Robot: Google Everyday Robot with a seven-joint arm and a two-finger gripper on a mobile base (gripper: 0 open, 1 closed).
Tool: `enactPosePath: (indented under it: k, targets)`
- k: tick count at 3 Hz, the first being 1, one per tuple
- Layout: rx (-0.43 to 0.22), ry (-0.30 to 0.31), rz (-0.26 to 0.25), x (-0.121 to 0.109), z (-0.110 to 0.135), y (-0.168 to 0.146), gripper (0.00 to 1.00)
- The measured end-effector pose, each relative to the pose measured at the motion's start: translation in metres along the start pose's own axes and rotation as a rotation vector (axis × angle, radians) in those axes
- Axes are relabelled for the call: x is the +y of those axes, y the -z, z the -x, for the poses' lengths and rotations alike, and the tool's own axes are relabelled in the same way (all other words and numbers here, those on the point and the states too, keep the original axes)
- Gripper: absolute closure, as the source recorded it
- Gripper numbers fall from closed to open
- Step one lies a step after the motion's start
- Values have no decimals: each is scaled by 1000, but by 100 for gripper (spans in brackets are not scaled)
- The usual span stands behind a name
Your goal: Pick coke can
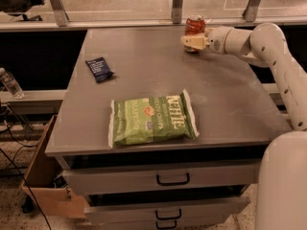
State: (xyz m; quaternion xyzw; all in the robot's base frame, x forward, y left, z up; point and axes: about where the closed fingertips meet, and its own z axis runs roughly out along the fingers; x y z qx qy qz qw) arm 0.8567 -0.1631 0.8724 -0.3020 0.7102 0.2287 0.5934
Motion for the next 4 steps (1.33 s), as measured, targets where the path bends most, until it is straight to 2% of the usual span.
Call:
enactPosePath:
  k: [1, 2, 3, 4]
  targets:
    - [-21, 2, 40, 14, 15, 18, 87]
    - [-32, 32, 79, 30, 34, 52, 100]
    - [-52, 69, 130, 50, 59, 90, 100]
    - [-50, 71, 134, 52, 60, 93, 100]
